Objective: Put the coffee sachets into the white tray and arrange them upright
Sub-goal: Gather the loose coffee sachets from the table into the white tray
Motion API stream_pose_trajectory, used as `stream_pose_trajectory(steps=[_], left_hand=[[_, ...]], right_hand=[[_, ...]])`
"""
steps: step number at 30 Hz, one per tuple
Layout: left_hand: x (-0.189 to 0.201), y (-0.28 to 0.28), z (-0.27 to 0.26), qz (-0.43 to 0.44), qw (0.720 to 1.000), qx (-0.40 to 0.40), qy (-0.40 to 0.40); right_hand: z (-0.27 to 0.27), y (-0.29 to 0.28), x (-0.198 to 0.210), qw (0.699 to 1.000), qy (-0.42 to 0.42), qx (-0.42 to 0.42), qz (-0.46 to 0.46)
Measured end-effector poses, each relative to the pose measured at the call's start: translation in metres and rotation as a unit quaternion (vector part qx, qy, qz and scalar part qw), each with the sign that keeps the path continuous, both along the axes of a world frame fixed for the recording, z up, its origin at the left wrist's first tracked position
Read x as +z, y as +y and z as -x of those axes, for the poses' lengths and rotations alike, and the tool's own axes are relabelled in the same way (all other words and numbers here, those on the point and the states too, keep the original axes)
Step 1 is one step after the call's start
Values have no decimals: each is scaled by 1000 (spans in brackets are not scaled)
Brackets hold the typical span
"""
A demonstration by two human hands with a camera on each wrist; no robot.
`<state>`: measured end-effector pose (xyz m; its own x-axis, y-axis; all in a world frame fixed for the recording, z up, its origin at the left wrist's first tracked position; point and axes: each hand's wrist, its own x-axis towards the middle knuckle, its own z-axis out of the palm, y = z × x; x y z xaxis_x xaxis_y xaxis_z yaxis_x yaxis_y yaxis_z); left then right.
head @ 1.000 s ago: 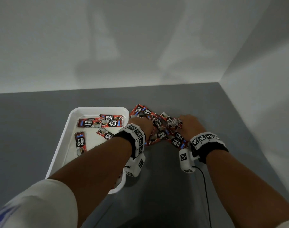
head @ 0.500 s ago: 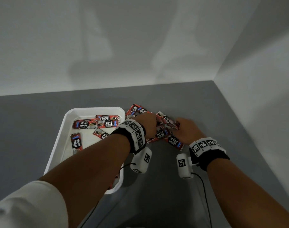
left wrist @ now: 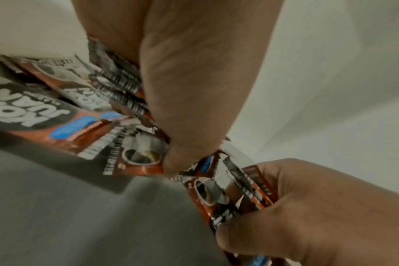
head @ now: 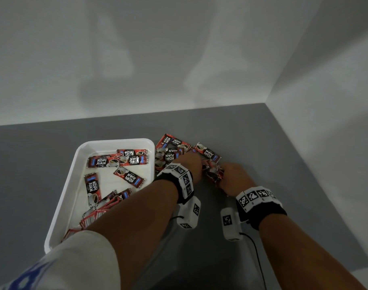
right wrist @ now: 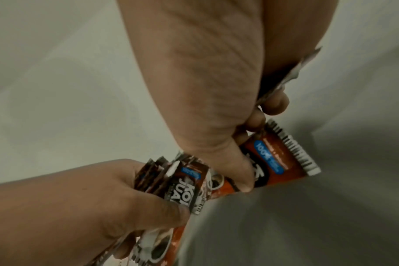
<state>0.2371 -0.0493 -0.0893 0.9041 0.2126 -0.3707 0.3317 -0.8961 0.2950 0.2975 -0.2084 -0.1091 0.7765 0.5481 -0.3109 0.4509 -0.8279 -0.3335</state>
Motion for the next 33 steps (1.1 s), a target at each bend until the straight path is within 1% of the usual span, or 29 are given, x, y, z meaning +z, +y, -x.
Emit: stream_pose_trajectory(steps=[3, 7, 9, 10, 12, 14, 16, 18, 20, 23, 26, 28, 30, 33], left_hand=[[13, 3, 3, 54, 998, 26, -28], [39, 21, 20, 141, 982, 64, -108], [55, 39, 36, 160, 978, 62, -121], [63, 50, 47, 147, 980, 48, -123], [77, 75, 70, 89, 989, 25, -113], [83, 103, 97, 37, 996, 30, -73], [83, 127, 129, 2, 999, 34, -15], [74, 143, 155, -21, 999, 34, 35], [62, 152, 180, -30, 997, 26, 65], [38, 156, 205, -3, 997, 35, 66], [27, 163, 219, 7, 996, 60, 63], [23, 169, 225, 7, 995, 75, 60], [22, 174, 230, 24, 994, 92, 54], [21, 174, 233, 27, 995, 83, 55]], right_hand=[[4, 0, 12, 999, 22, 18, -25], [14, 8, 41, 998, 23, 14, -63], [21, 16, 59, 993, 38, -4, -109], [26, 23, 66, 988, 56, -13, -145], [40, 42, 81, 978, 85, 8, -191], [62, 68, 94, 970, 121, 49, -205], [83, 94, 100, 964, 130, 77, -216], [101, 120, 100, 965, 120, 116, -203], [122, 148, 91, 966, 104, 172, -160], [150, 178, 67, 963, 81, 244, -83], [166, 187, 49, 958, 51, 283, -10], [170, 185, 43, 954, 51, 296, 3], [170, 180, 39, 955, 54, 290, -13], [169, 171, 33, 959, 34, 280, -29]])
